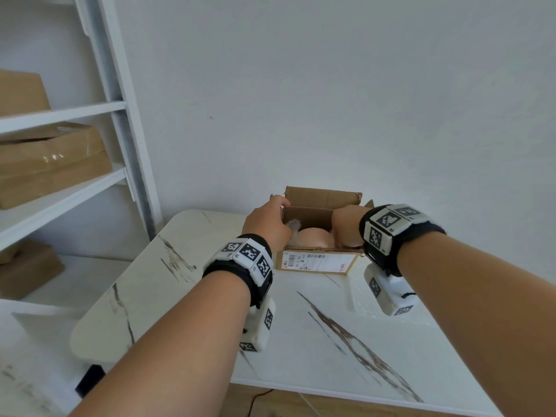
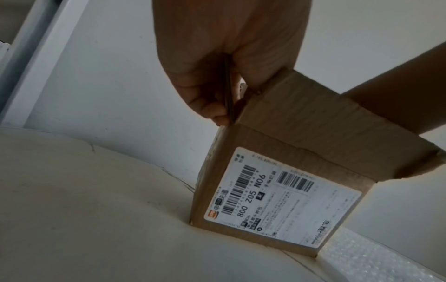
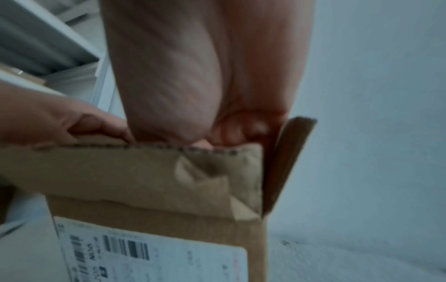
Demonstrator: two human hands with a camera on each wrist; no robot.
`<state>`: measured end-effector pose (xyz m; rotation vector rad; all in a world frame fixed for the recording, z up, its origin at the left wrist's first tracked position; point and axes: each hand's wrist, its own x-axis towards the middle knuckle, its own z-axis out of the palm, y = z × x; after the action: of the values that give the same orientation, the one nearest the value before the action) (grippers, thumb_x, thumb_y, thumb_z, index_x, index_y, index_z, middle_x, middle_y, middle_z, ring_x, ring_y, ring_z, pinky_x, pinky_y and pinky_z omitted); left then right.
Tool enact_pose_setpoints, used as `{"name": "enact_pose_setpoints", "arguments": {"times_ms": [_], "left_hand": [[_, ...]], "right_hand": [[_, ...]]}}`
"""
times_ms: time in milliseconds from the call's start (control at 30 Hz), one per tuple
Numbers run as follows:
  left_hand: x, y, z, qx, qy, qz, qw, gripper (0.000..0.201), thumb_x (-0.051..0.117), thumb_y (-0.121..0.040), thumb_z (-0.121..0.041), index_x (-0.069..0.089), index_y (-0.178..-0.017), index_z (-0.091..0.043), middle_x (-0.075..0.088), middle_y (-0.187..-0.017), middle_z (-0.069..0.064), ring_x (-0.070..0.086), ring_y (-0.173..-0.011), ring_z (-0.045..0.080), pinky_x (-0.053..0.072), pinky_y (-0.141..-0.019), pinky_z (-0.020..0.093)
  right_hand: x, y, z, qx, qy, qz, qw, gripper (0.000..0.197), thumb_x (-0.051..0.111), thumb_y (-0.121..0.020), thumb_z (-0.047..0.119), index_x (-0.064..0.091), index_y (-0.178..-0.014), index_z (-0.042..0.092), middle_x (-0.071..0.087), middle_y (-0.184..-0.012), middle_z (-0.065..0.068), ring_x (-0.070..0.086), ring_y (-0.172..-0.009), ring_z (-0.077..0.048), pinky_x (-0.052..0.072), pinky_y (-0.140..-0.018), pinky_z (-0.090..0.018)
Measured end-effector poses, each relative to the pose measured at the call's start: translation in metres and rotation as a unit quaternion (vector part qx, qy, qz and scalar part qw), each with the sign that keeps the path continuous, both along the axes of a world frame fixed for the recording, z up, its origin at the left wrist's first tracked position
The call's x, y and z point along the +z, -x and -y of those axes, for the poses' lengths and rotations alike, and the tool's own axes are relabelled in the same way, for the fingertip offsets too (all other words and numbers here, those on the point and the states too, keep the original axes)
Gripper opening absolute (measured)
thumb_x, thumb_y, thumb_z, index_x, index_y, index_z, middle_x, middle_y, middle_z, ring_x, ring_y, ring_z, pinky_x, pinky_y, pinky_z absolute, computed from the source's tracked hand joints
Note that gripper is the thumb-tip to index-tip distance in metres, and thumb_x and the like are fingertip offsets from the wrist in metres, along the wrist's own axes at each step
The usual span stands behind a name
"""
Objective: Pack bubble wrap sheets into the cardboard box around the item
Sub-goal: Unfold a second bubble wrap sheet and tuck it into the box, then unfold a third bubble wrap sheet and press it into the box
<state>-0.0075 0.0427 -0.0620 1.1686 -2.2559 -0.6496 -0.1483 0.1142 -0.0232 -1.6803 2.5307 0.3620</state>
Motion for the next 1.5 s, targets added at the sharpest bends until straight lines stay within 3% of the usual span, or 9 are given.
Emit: {"name": "enact_pose_setpoints", "arguments": {"times_ms": [133,400,633,800,1033,1100,1267,1400,1500], "left_hand": [[0.000,-0.002,-0.005,0.006,0.012,0.010,1.000,0.046,0.058,-0.090,-0.029,0.044,-0.133,-0.024,0.063,-0.122,0.004,0.060,-0.107,0.026,0.046,-0.082,0.030],[0.006,-0.004,-0.010,0.014,0.000,0.026,1.000,0.049,0.057,-0.089,-0.022,0.042,-0.135,-0.025,0.060,-0.126,0.004,0.060,-0.108,0.026,0.049,-0.084,0.032],[0.018,0.002,0.007,0.056,-0.060,0.017,0.997,0.060,0.048,-0.087,0.000,0.040,-0.142,-0.023,0.057,-0.130,0.004,0.057,-0.115,0.027,0.050,-0.093,0.034],[0.022,0.011,0.018,0.062,-0.089,-0.050,0.993,0.048,0.043,-0.095,-0.012,0.044,-0.143,-0.021,0.046,-0.146,0.004,0.048,-0.130,0.025,0.042,-0.106,0.037],[0.007,0.024,0.017,0.061,-0.115,-0.102,0.986,0.059,0.035,-0.090,-0.007,0.036,-0.145,-0.028,0.044,-0.147,0.007,0.055,-0.107,0.024,0.046,-0.086,0.031],[0.004,0.026,0.018,0.069,-0.106,-0.111,0.986,0.057,0.032,-0.091,-0.007,0.038,-0.144,-0.028,0.047,-0.145,0.007,0.057,-0.097,0.024,0.049,-0.081,0.032],[0.002,0.028,0.019,0.081,-0.096,-0.112,0.986,0.054,0.030,-0.093,-0.010,0.040,-0.143,-0.028,0.050,-0.142,0.007,0.059,-0.108,0.028,0.051,-0.086,0.036],[0.002,0.028,0.018,0.085,-0.094,-0.112,0.986,0.054,0.029,-0.094,-0.009,0.041,-0.143,-0.028,0.050,-0.142,0.006,0.059,-0.110,0.028,0.052,-0.091,0.040],[0.001,0.028,0.018,0.084,-0.091,-0.115,0.986,0.053,0.029,-0.094,-0.008,0.040,-0.143,-0.027,0.049,-0.143,0.006,0.059,-0.108,0.027,0.052,-0.089,0.038]], "right_hand": [[0.000,0.017,-0.010,0.039,0.124,0.050,0.990,0.021,0.056,-0.082,0.011,0.070,-0.070,0.021,0.071,-0.089,0.002,0.065,-0.087,-0.017,0.054,-0.077,-0.028],[-0.006,0.034,-0.039,-0.010,0.397,0.010,0.918,0.021,0.055,-0.078,0.009,0.073,-0.087,0.017,0.056,-0.106,-0.001,0.049,-0.104,-0.022,0.049,-0.076,-0.034],[-0.009,0.039,-0.031,-0.118,0.403,0.218,0.881,0.030,0.051,-0.081,0.006,0.075,-0.095,0.018,0.071,-0.099,-0.004,0.060,-0.083,-0.021,0.045,-0.071,-0.024],[-0.009,0.044,-0.019,-0.122,0.395,0.257,0.873,0.028,0.061,-0.082,0.012,0.073,-0.106,0.021,0.071,-0.099,-0.002,0.064,-0.084,-0.019,0.052,-0.074,-0.026],[-0.020,0.061,-0.028,-0.150,0.463,0.399,0.777,0.021,0.055,-0.094,0.023,0.070,-0.097,0.009,0.074,-0.083,-0.007,0.071,-0.073,-0.023,0.059,-0.078,-0.035],[-0.033,0.073,-0.034,-0.182,0.444,0.360,0.800,0.026,0.048,-0.095,0.019,0.070,-0.104,0.009,0.074,-0.088,-0.006,0.070,-0.082,-0.022,0.057,-0.084,-0.039],[-0.065,0.086,-0.047,-0.154,0.220,0.191,0.944,0.046,0.061,-0.088,0.027,0.053,-0.133,0.023,0.053,-0.140,0.000,0.051,-0.126,-0.021,0.039,-0.104,-0.033],[-0.092,0.081,-0.046,-0.153,0.072,0.217,0.961,0.091,0.072,-0.075,0.051,0.027,-0.149,0.024,0.030,-0.155,0.000,0.033,-0.140,-0.022,0.030,-0.113,-0.038],[-0.099,0.075,-0.044,-0.161,0.071,0.177,0.968,0.085,0.076,-0.069,0.053,0.040,-0.140,0.023,0.045,-0.142,-0.003,0.047,-0.128,-0.024,0.043,-0.101,-0.036]]}}
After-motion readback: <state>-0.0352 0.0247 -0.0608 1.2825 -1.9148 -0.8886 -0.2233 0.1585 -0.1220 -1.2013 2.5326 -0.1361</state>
